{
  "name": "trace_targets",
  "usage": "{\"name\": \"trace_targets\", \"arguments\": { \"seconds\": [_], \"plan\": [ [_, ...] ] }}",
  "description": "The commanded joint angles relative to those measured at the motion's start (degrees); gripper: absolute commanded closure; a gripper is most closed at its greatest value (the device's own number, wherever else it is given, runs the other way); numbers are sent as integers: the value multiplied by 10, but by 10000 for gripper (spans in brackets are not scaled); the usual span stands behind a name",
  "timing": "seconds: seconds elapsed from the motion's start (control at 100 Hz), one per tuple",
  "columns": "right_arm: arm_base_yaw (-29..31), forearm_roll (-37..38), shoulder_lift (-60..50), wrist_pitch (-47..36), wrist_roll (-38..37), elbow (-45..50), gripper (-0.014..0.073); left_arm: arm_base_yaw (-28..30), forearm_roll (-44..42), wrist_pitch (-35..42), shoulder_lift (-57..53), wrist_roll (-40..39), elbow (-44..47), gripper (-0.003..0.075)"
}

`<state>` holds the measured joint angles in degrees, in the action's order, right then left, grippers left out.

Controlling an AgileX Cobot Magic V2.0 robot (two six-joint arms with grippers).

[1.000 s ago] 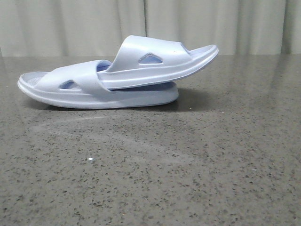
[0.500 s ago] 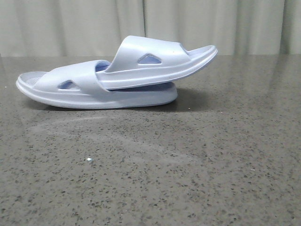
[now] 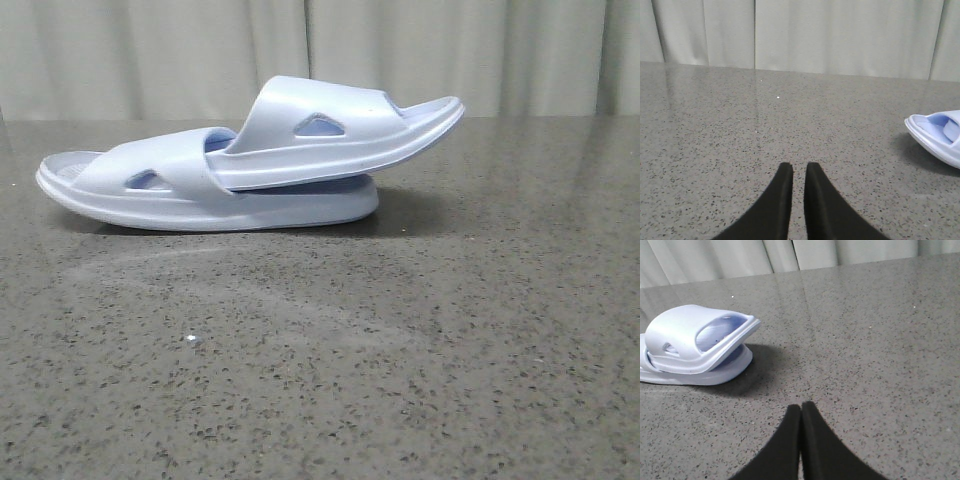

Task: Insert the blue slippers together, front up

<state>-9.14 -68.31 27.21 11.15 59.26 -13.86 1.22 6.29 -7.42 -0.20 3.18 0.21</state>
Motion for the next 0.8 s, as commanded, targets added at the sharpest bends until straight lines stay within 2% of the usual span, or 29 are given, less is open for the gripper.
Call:
{"name": "trace_targets", "arguments": {
  "seconds": [0.0,0.34,0.45,0.5,0.55,0.57,0.67,0.72,0.79],
  "plan": [
    [0,-8,1,-13,3,-15,672,1,-1,49,-18,-2,5,705],
    [0,-8,1,-13,3,-15,672,1,-1,49,-18,-2,5,705],
    [0,11,-5,-45,2,-15,672,1,-1,49,-18,-2,5,705],
    [0,72,-14,-45,-23,-15,672,1,-1,49,-18,-2,5,705],
    [0,181,-23,-51,-102,-15,672,1,-1,49,-18,-2,5,705],
    [1,214,-26,-52,-149,-15,672,1,-1,49,-18,-2,5,705],
    [8,472,-45,-83,-422,8,672,1,-1,49,-18,-2,5,705],
    [13,581,-57,-104,-530,27,672,1,-1,49,-18,-2,5,705],
    [17,668,-82,-136,-599,57,672,1,-1,49,-18,-2,5,705]
  ]
}}
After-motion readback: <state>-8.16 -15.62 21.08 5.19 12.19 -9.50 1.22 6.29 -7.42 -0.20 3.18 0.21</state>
